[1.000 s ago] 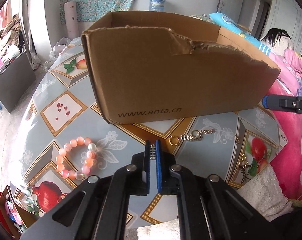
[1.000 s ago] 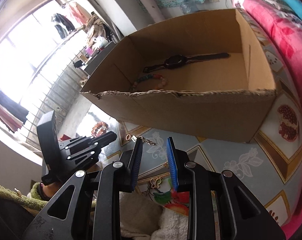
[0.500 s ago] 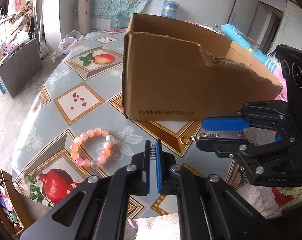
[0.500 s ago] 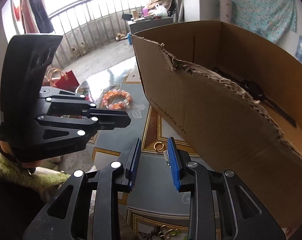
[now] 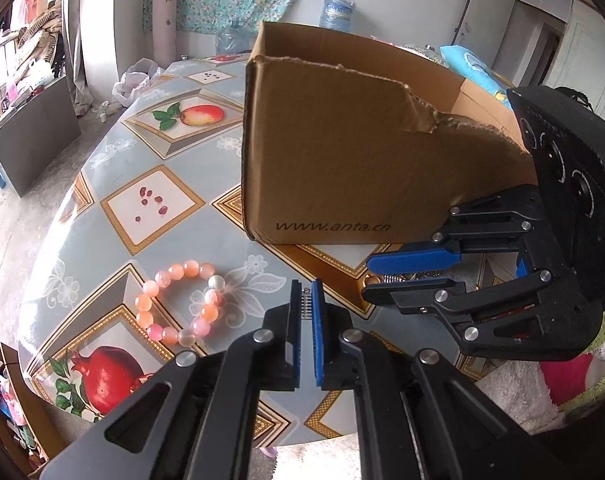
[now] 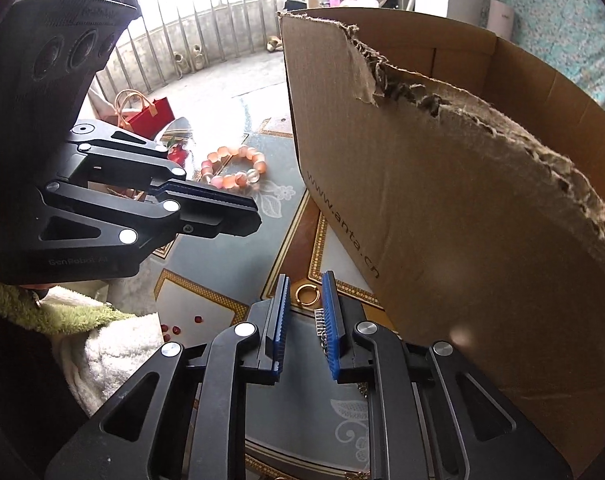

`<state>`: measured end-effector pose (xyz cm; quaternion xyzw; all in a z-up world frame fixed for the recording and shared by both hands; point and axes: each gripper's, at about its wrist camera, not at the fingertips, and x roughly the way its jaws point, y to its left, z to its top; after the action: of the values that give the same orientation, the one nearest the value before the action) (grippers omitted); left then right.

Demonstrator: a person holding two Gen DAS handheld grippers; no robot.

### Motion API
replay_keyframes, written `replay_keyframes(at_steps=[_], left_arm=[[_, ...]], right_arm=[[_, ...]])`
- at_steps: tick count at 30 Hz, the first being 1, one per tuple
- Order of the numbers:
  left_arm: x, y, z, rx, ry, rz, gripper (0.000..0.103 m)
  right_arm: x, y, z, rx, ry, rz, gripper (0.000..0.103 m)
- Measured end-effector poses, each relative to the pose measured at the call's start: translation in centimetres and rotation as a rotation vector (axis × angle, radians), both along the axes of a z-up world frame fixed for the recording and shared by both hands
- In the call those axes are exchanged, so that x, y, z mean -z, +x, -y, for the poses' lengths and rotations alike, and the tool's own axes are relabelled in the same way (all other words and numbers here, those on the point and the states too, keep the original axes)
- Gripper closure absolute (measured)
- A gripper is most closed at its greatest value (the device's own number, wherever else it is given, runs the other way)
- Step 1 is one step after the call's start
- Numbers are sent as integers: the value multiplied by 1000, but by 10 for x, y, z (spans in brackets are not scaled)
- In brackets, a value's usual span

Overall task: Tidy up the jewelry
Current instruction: 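Move the right tool to the small gold ring and close on it, then carry the gold ring over the box and open the right tool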

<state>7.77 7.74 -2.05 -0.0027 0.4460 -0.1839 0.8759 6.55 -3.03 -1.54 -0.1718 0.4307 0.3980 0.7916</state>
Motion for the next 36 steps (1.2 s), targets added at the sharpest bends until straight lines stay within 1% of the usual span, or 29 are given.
replay_keyframes(at_steps=[2,3,6,8,9,15,21,23,25,26,27,29,31,32,33,34,35,36], left_arm=[[1,1,0,1,1,1,99],[1,1,0,1,0,1,99],[2,1,-1,-2,-4,3,99],[2,0,-3,-5,-5,8,99],[2,-1,-3,-7,-7,10,99],[-4,-9,-6,-9,-9,28,99],[-8,-17,-9,-18,-16,43,99],[-7,-19,-9,-22,-18,41,99],[-6,-21,-10,-24,-22,39,99],[-6,-22,-11,-25,-22,38,99],[-5,-23,-11,-25,-23,37,99],[-5,-25,-12,-27,-25,36,99],[-5,-25,-13,-27,-26,36,99],[-5,-27,-14,-28,-26,37,99],[-5,-28,-15,-28,-25,39,99],[-5,-28,-15,-29,-25,39,99],[-5,-28,-16,-29,-25,39,99],[-5,-28,-16,-29,-25,39,99]], right_arm=[[-1,1,0,-4,-1,-2,90],[-2,2,-2,-2,-6,0,93],[-3,5,3,18,23,-33,94],[-4,8,6,34,36,-39,95],[-5,9,7,43,46,-41,103],[-11,13,24,86,74,-53,103],[-21,6,34,116,102,-33,103],[-23,5,33,108,98,-37,99],[-24,2,29,94,79,-17,82],[-22,-1,25,81,73,-9,78],[-21,-1,20,69,62,-3,75],[-16,-2,12,48,28,11,75],[-11,0,7,35,-2,12,77],[-8,1,4,28,-18,8,84],[-5,1,2,22,-33,15,87],[-5,1,2,17,-37,22,87],[-5,2,3,13,-40,21,91],[-7,2,3,11,-41,16,93]])
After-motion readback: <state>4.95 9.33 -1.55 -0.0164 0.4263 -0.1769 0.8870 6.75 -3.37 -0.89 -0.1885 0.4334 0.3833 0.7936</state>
